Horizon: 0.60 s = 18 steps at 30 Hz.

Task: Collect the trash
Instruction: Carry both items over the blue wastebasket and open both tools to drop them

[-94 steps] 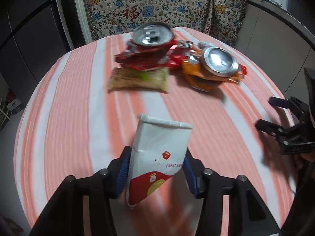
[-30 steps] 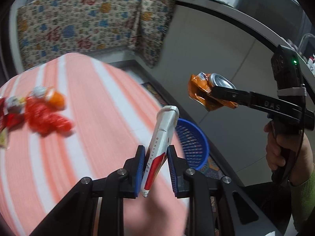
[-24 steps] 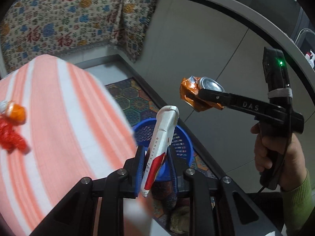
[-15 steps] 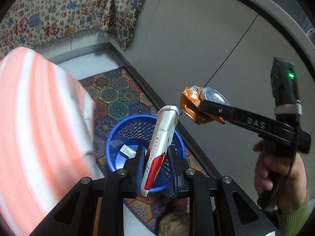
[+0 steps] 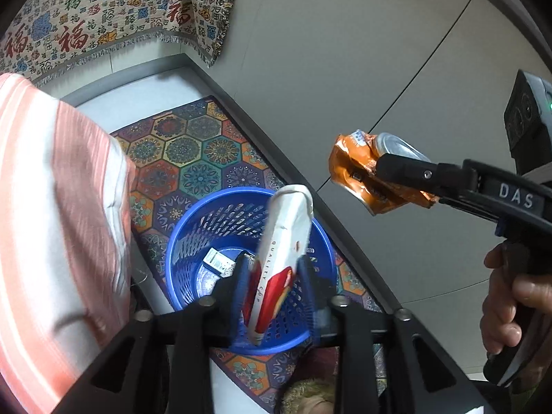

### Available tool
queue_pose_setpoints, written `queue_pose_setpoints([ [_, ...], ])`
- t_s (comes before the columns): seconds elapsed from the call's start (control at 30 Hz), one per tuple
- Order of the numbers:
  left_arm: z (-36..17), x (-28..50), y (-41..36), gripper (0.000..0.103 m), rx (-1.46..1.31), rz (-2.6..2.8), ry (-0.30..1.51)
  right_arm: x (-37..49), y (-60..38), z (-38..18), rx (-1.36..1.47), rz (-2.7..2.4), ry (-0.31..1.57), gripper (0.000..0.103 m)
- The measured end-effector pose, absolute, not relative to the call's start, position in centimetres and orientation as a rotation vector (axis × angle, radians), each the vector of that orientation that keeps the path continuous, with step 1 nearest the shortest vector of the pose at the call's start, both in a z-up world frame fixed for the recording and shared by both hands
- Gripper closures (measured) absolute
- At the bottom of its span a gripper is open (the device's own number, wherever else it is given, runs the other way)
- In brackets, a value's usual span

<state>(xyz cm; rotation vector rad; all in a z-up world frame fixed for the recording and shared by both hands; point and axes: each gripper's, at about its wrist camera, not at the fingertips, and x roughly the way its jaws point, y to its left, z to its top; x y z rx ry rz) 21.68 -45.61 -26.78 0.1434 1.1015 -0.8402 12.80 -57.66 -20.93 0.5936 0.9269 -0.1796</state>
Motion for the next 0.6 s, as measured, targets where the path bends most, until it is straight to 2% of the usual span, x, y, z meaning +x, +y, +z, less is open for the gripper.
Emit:
queue_pose_setpoints([
  [0.03,-27.0,21.7,-45.8,0.051,0.144,-0.845,1.096,12.8,-57.7,-21.0,0.598,-0.181,0.925,0.054],
  [0.07,-27.3,21.8,-46.0,0.045,0.149,-0.848,1.086,12.7,-57.8,-21.0,0.606,-0.182,0.921,0.046],
  [0.13,-27.6,21.9,-46.2,0.044,0.162,-0.848,1.091,12.4,-58.3,-20.8,0.618,-0.204,0.905,0.040],
  [0.23,-27.7,22.0,-45.7,0.044,0.155,-0.831,1.093,11.9,-58.6,-19.9,0.593,-0.247,0.876,0.038],
  [0.37,-26.3,21.4,-44.1,0.044,0.122,-0.823,1.048,11.4,-58.2,-18.4,0.530,-0.291,0.838,0.026],
  [0.53,-23.5,19.7,-41.5,0.044,0.131,-0.819,0.971,11.5,-57.5,-17.0,0.459,-0.322,0.803,0.019],
  [0.6,-22.2,19.0,-40.1,0.039,0.150,-0.795,0.930,11.6,-57.0,-16.5,0.436,-0.328,0.788,0.019],
])
